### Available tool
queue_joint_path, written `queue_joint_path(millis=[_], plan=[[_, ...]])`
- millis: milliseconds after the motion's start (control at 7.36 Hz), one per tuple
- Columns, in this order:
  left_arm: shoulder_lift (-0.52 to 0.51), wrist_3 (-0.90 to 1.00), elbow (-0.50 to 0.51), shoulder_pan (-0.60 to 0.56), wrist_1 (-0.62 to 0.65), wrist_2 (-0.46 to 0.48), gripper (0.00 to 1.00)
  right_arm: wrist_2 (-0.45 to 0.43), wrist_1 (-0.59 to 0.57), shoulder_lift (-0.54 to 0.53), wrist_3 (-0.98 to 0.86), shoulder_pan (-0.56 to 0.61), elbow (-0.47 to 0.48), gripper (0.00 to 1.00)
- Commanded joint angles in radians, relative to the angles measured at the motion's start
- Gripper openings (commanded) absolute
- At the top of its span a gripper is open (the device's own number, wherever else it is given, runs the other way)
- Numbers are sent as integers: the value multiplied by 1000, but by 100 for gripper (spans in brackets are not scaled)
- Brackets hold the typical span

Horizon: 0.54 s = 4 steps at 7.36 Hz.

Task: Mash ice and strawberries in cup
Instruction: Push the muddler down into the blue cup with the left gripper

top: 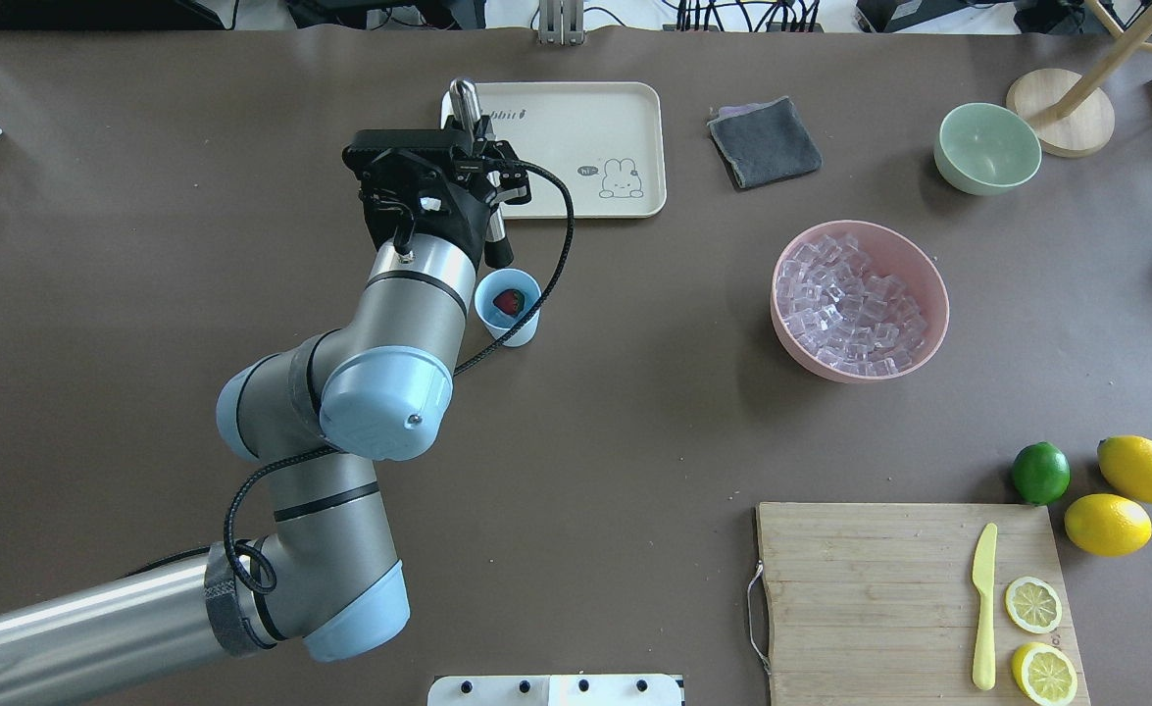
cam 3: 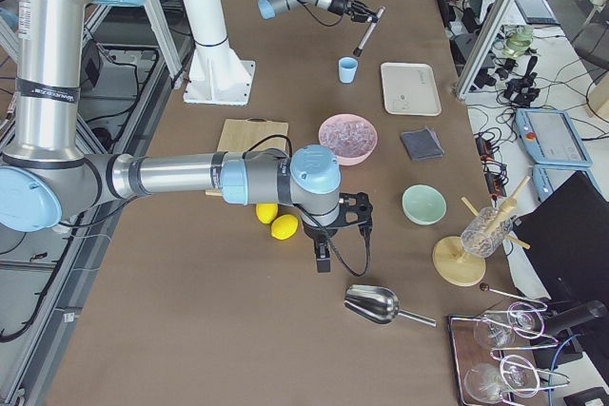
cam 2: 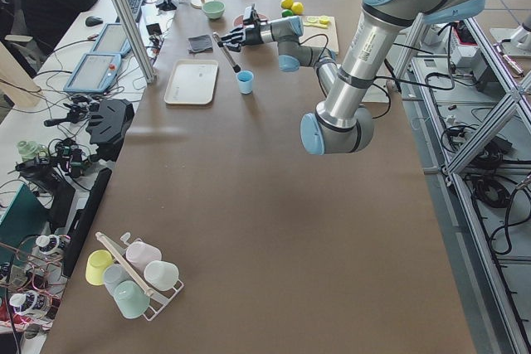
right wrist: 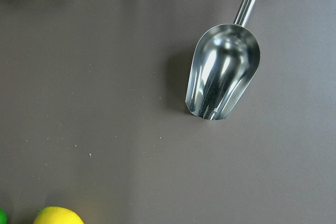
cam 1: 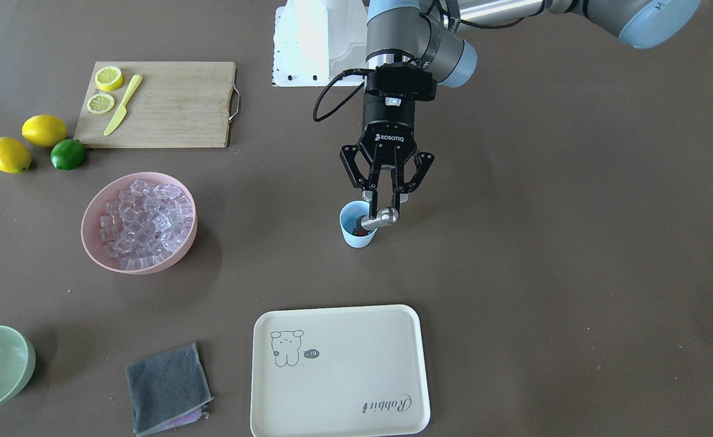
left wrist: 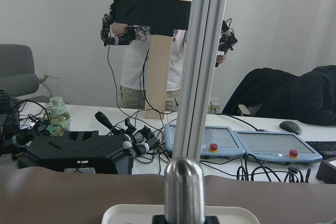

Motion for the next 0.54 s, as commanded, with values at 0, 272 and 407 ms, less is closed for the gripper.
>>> queue_joint_path(millis=[0, 272, 407], plan=[[21, -27, 4, 28, -18, 6, 29, 1, 0, -2, 0, 0, 0, 100], [55, -90, 33, 61, -38, 9, 29, -2, 0, -3, -2, 0, -1, 100], [56, -90, 47, 62, -41, 10, 29, -2, 0, -5, -2, 0, -1, 100]])
